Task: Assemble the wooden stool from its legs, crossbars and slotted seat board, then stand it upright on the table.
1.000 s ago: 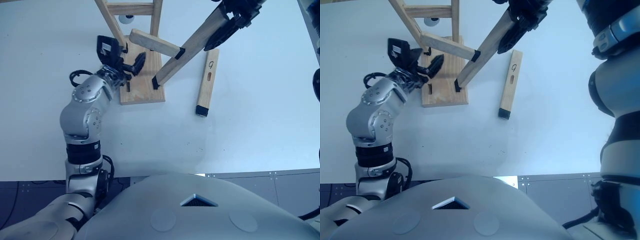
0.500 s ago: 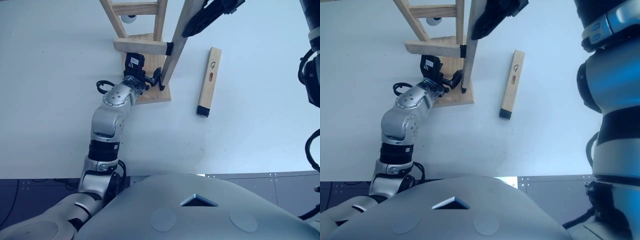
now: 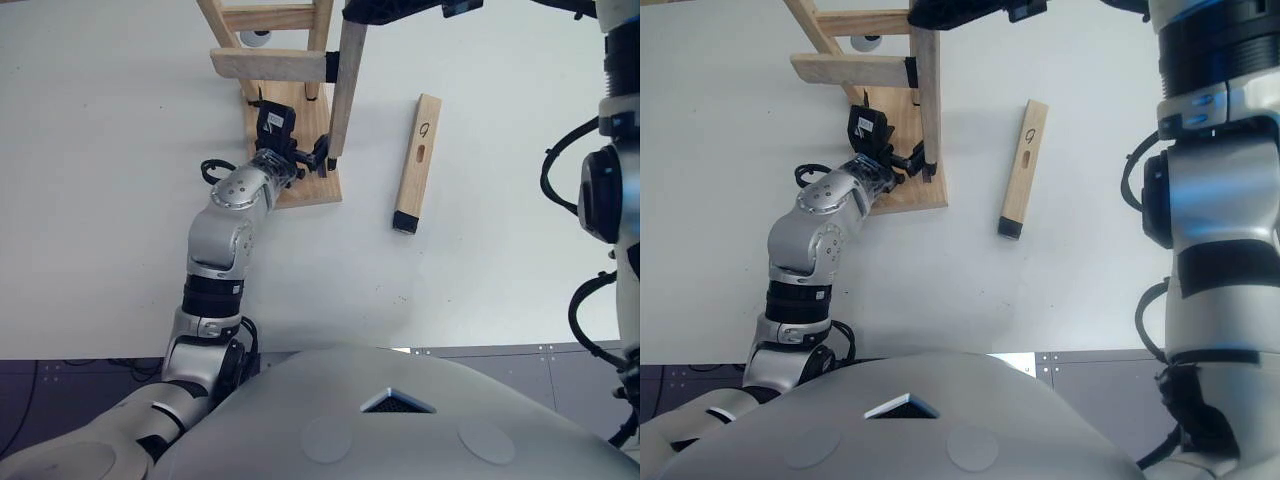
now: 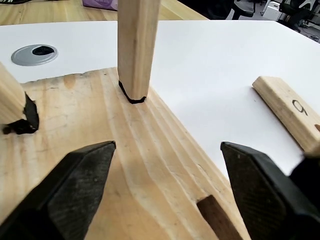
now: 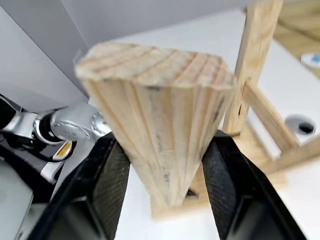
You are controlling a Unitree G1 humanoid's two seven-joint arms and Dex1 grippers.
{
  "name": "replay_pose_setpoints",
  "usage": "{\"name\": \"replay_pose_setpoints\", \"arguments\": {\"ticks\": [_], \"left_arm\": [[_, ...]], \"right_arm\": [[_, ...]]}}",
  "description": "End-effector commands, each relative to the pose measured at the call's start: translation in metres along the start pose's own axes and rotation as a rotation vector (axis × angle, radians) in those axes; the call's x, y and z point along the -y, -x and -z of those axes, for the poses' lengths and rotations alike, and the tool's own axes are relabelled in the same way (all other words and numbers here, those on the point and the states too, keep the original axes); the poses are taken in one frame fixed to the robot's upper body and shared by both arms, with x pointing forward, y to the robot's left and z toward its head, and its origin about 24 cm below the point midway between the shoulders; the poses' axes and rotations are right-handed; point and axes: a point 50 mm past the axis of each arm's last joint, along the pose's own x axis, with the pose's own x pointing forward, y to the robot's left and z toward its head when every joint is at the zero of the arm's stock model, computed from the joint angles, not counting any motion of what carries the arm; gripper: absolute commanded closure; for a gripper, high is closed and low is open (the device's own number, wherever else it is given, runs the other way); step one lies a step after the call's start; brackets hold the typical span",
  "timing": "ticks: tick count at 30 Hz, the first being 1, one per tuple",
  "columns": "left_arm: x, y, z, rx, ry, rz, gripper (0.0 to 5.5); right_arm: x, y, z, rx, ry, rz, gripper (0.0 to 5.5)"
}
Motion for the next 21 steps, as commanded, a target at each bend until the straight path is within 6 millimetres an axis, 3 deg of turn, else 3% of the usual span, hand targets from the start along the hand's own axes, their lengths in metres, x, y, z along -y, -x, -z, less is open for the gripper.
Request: {"name": "replay_pose_setpoints", "arguments": {"ticks": [1,4,11,21], "left_arm": [[-0.038,0.012,-0.004,-0.012,-0.041,-0.094,1.62],[-0.061,0.02,-0.006,-0.019,-0.056,-0.15,1.62],[-0.092,0.027,-0.017,-0.014,-0.075,-0.208,1.62],[-0.09,0.02,-0.018,-0.017,-0.079,-0.185,1.62]], "right_arm": [[-0.009,0.011,-0.009,0.101,0.096,-0.013,3.45],[-0.014,0.014,-0.002,0.165,0.128,-0.03,3.45],[-0.018,0.012,0.04,0.157,0.225,0.013,3.45],[-0.012,0.008,0.06,0.131,0.172,0.025,3.45]]}}
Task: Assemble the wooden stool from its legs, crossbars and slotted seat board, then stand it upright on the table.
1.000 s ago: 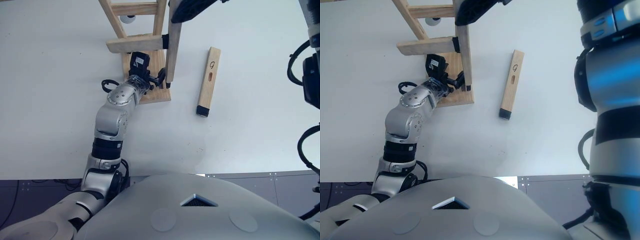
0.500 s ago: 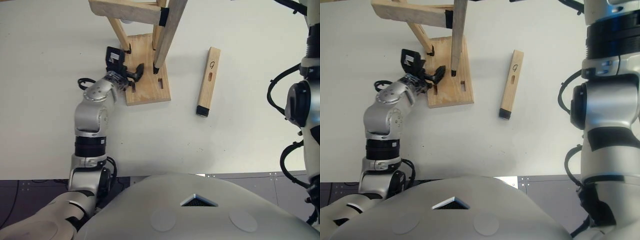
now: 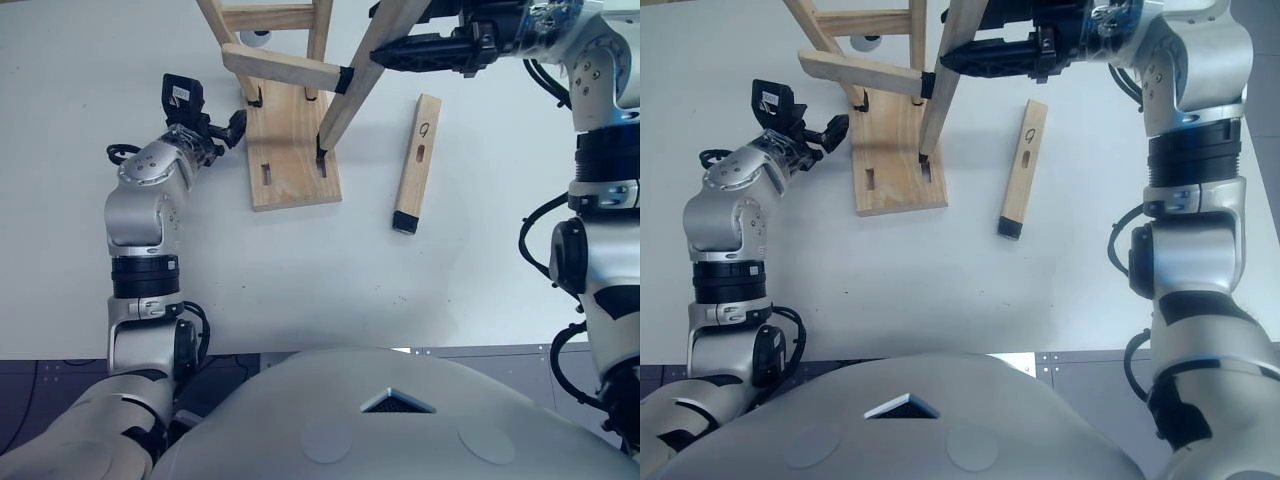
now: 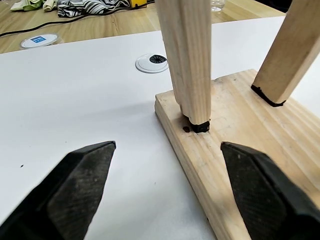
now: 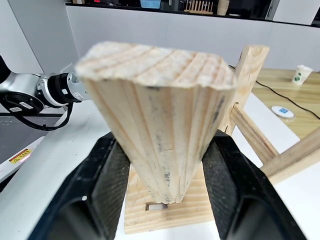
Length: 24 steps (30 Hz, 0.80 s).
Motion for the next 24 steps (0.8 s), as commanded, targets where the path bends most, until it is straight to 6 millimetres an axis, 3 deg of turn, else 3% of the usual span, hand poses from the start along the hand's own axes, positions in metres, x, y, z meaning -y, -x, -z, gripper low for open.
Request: {"name": "replay_pose_setpoints", "arguments": {"ticks": [1,19,24], "left_arm": [[0.001,-0.003,-0.001,0.001,-0.008,0.006,1.62],[0.012,-0.009,0.006,-0.022,0.008,0.038,1.62],[0.012,-0.008,0.007,-0.02,0.017,0.033,1.62]], "right_arm": [[-0.003,-0.004,0.004,-0.001,-0.012,-0.027,3.45],[-0.006,-0.011,0.036,-0.07,-0.035,-0.027,3.45],[-0.004,-0.004,0.026,-0.109,-0.016,-0.066,3.45]]}}
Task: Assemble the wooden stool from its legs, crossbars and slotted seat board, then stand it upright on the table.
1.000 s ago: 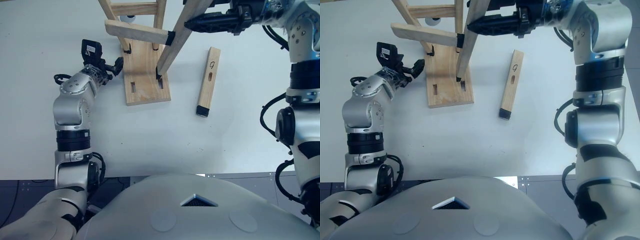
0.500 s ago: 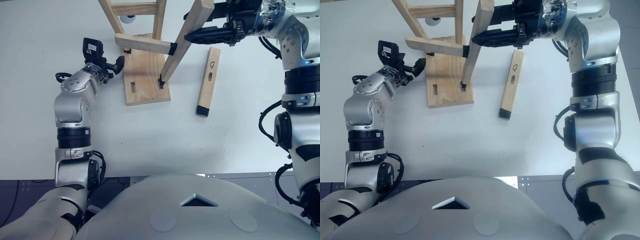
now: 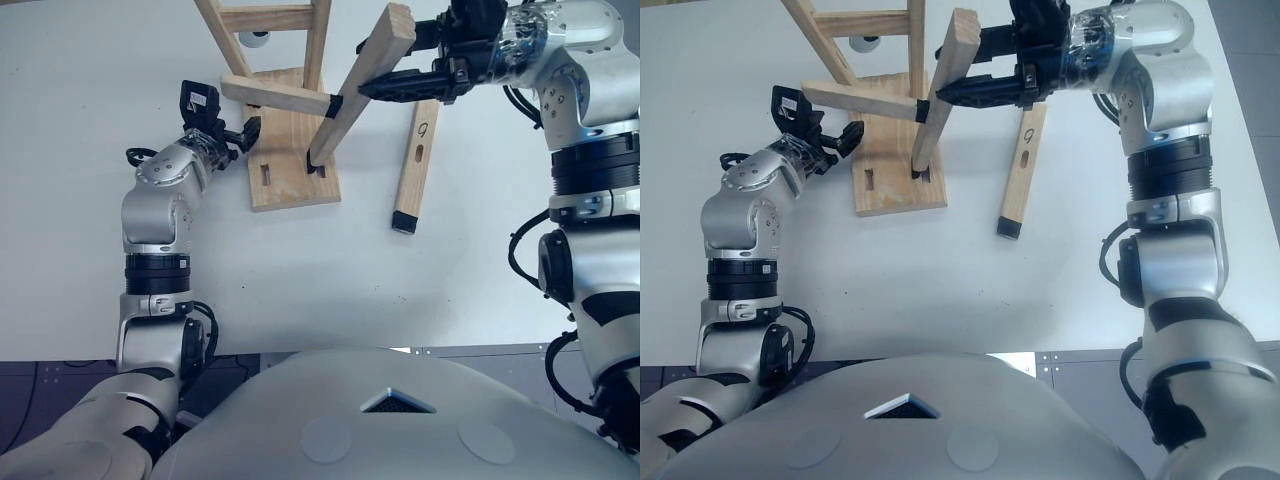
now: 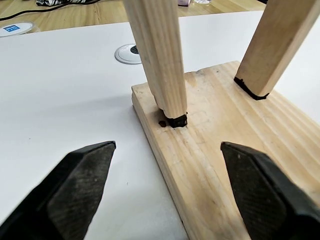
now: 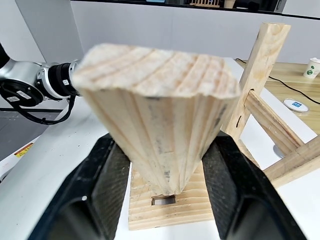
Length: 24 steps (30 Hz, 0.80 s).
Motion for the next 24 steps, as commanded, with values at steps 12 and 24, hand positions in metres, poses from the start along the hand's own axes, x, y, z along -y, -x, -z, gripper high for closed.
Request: {"name": "replay_pose_setpoints", "arguments": {"ticks": [12,24], "left_arm": [[0.009,-0.002,0.008,0.002,0.027,-0.01,1.62],[0.015,-0.004,0.01,0.005,0.037,-0.006,1.62]], "right_arm": [[0.007,0.006,-0.019,-0.143,0.017,-0.073,3.45],[0.014,0.005,-0.016,-0.208,0.054,-0.057,3.45]]}}
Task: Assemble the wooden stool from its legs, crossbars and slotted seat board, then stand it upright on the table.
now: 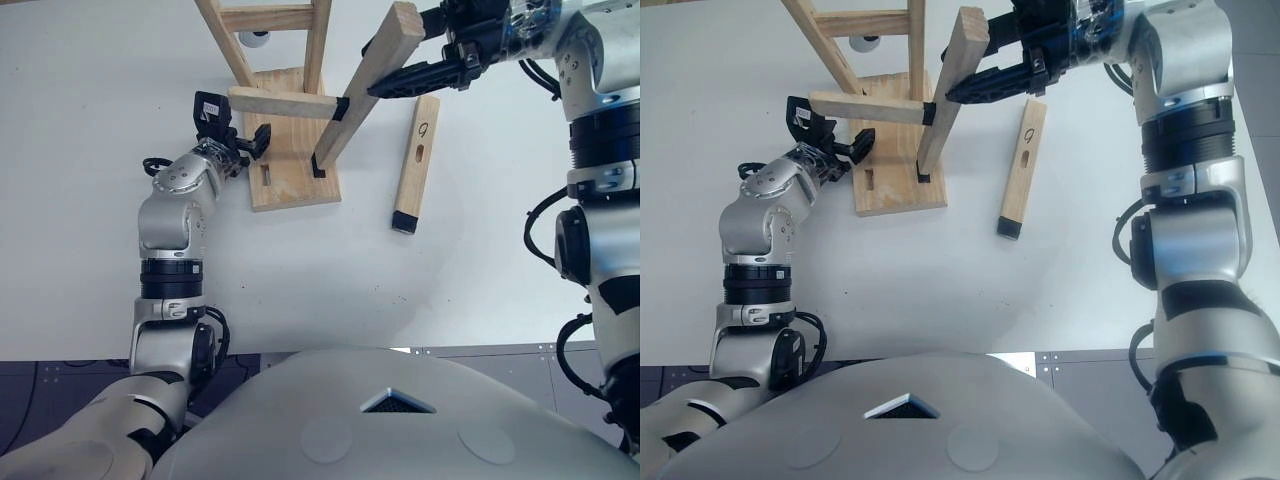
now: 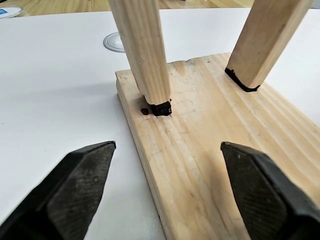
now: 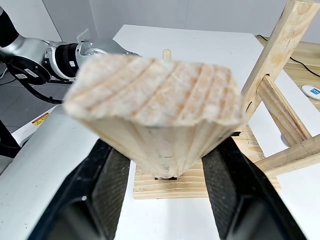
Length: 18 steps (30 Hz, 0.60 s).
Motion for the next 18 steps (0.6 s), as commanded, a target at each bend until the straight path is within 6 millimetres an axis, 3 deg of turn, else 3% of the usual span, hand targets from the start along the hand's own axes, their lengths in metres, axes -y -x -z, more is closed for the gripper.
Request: {"name": "replay_pose_setpoints", "arguments": {"ticks": [1,18], "left_arm": [[0.002,0.0,0.0,0.009,-0.007,-0.002,1.62],[0.008,0.001,0.01,0.013,0.038,-0.034,1.62]], "right_arm": [[0.002,0.0,0.0,-0.077,0.023,0.007,3.45],[0.006,0.004,-0.011,-0.17,0.051,-0.033,3.45]]}}
